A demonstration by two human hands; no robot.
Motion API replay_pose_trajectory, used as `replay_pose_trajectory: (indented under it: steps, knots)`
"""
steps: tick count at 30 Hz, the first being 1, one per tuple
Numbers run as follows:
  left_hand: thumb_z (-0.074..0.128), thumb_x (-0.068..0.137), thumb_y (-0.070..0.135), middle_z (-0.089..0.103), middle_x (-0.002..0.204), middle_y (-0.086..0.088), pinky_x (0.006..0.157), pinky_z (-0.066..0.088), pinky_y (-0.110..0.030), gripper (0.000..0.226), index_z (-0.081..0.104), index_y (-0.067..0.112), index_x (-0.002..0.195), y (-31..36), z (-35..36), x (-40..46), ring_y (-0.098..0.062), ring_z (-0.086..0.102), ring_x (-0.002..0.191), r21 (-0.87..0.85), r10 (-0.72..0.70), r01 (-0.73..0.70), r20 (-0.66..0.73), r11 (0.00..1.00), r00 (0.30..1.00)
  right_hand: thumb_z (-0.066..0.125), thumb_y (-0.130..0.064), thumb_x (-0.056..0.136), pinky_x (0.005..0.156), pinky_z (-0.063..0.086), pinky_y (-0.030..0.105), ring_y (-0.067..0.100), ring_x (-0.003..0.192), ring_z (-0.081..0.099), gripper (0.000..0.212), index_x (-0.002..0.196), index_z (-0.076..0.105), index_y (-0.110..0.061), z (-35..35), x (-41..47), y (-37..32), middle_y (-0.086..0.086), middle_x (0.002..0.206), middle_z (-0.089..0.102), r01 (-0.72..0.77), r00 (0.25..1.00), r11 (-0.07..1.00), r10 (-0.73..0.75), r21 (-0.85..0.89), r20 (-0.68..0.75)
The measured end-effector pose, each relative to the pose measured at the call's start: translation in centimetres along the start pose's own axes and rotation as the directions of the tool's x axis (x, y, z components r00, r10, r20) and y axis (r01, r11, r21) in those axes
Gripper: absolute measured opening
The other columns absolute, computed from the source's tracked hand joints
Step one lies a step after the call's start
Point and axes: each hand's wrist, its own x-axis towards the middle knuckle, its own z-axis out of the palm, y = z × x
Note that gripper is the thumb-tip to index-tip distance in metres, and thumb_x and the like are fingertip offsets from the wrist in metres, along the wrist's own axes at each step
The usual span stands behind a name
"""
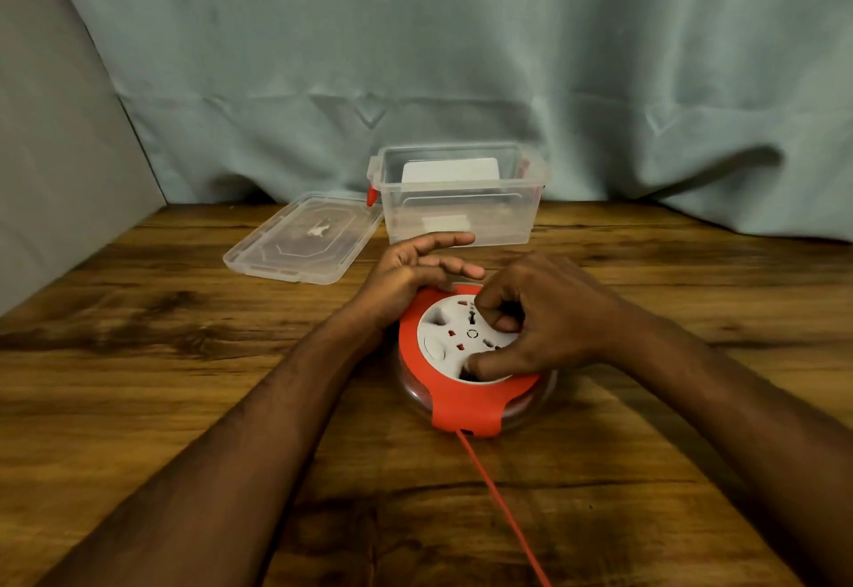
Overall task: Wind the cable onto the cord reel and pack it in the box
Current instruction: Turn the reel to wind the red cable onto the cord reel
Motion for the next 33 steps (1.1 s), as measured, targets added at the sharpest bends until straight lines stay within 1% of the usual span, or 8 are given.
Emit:
replay_pose_trajectory:
  steps: [8, 12, 15, 18, 22, 28, 31, 33]
  knots:
    - [0.049, 0.085, -0.019, 0.077, 0.101, -0.013, 0.085, 0.059, -0.029, 0.054, 0.061, 0.006, 0.131, -0.1, 0.0, 0.2, -0.025, 0.073, 0.097, 0.021, -0.013, 0.013, -0.012, 1.000, 1.000, 0.072, -0.068, 0.074, 0.053, 0.023, 0.016, 0.012, 0.047, 0.047, 0.061, 0.045, 0.043, -0.024, 1.1, 0.2, -1.1, -0.009, 0.042, 0.042, -0.018, 0.991, 1.000, 0.016, -0.013, -0.134]
    - [0.054, 0.083, -0.014, 0.073, 0.108, -0.019, 0.082, 0.059, -0.027, 0.057, 0.057, 0.005, 0.137, 0.0, 0.1, 0.0, -0.024, 0.074, 0.093, 0.014, -0.018, 0.018, -0.016, 1.000, 1.000, 0.079, -0.039, 0.083, 0.056, 0.039, 0.019, 0.007, 0.062, 0.059, 0.015, 0.082, 0.064, -0.039, -0.4, -0.1, -0.5, -0.017, 0.069, 0.063, 0.087, 0.993, 0.988, -0.076, 0.129, -0.088]
    - [0.051, 0.087, -0.011, 0.071, 0.120, -0.019, 0.091, 0.056, -0.035, 0.067, 0.047, 0.015, 0.148, 0.0, -0.1, 0.0, -0.030, 0.070, 0.103, 0.035, -0.025, 0.025, -0.003, 0.999, 1.000, 0.079, -0.009, 0.079, 0.055, 0.047, 0.024, 0.008, 0.068, 0.058, 0.048, 0.114, 0.063, -0.038, -1.3, -0.4, 0.5, -0.017, 0.103, 0.069, 0.047, 0.999, 0.954, -0.050, 0.296, 0.002]
    - [0.050, 0.088, -0.009, 0.066, 0.133, -0.017, 0.094, 0.055, -0.037, 0.069, 0.041, 0.017, 0.152, -0.1, -0.3, 0.0, -0.030, 0.068, 0.112, 0.027, -0.032, 0.032, 0.006, 0.999, 0.999, 0.080, -0.009, 0.077, 0.078, 0.057, 0.031, 0.005, 0.100, 0.064, 0.066, 0.131, 0.058, -0.040, -1.2, -0.4, 1.0, -0.022, 0.126, 0.065, 0.018, 0.995, 0.960, -0.044, 0.281, 0.088]
    - [0.056, 0.077, 0.000, 0.065, 0.133, -0.021, 0.092, 0.057, -0.039, 0.073, 0.046, 0.013, 0.148, -0.1, -0.3, -0.2, -0.039, 0.066, 0.117, -0.016, -0.047, 0.048, 0.035, 0.999, 0.998, 0.082, -0.011, 0.081, 0.096, 0.056, 0.035, -0.003, 0.127, 0.055, 0.087, 0.148, 0.042, -0.048, -1.7, -0.4, 1.2, -0.032, 0.132, 0.064, -0.058, 0.984, 0.960, 0.009, 0.273, 0.175]
    - [0.049, 0.081, -0.023, 0.076, 0.109, -0.009, 0.078, 0.061, -0.032, 0.066, 0.055, 0.007, 0.139, 0.0, 0.0, 0.0, -0.027, 0.074, 0.100, -0.001, -0.037, 0.037, -0.003, 0.999, 0.999, 0.083, -0.003, 0.080, 0.091, 0.059, 0.024, -0.008, 0.123, 0.058, 0.100, 0.151, 0.030, -0.049, -1.8, -0.5, 1.0, -0.025, 0.125, 0.070, -0.092, 0.984, 0.920, 0.025, 0.381, 0.176]
    - [0.049, 0.081, -0.023, 0.075, 0.104, -0.013, 0.072, 0.061, -0.029, 0.059, 0.056, 0.003, 0.134, 0.3, 0.3, -0.1, -0.023, 0.075, 0.089, -0.009, -0.046, 0.045, -0.019, 0.999, 0.999, 0.084, -0.003, 0.077, 0.092, 0.060, 0.040, 0.002, 0.121, 0.063, 0.103, 0.150, 0.026, -0.044, -1.7, -0.4, 1.0, -0.021, 0.123, 0.072, -0.091, 0.985, 0.909, 0.022, 0.407, 0.171]
    - [0.047, 0.081, -0.023, 0.074, 0.104, -0.014, 0.070, 0.060, -0.028, 0.057, 0.057, 0.002, 0.132, 0.3, 0.3, -0.2, -0.022, 0.076, 0.086, -0.019, -0.052, 0.051, -0.019, 0.999, 0.998, 0.086, -0.004, 0.075, 0.083, 0.061, 0.035, 0.000, 0.108, 0.067, 0.100, 0.147, 0.027, -0.040, -1.8, -0.4, 1.0, -0.018, 0.121, 0.073, -0.095, 0.984, 0.903, 0.022, 0.419, 0.176]
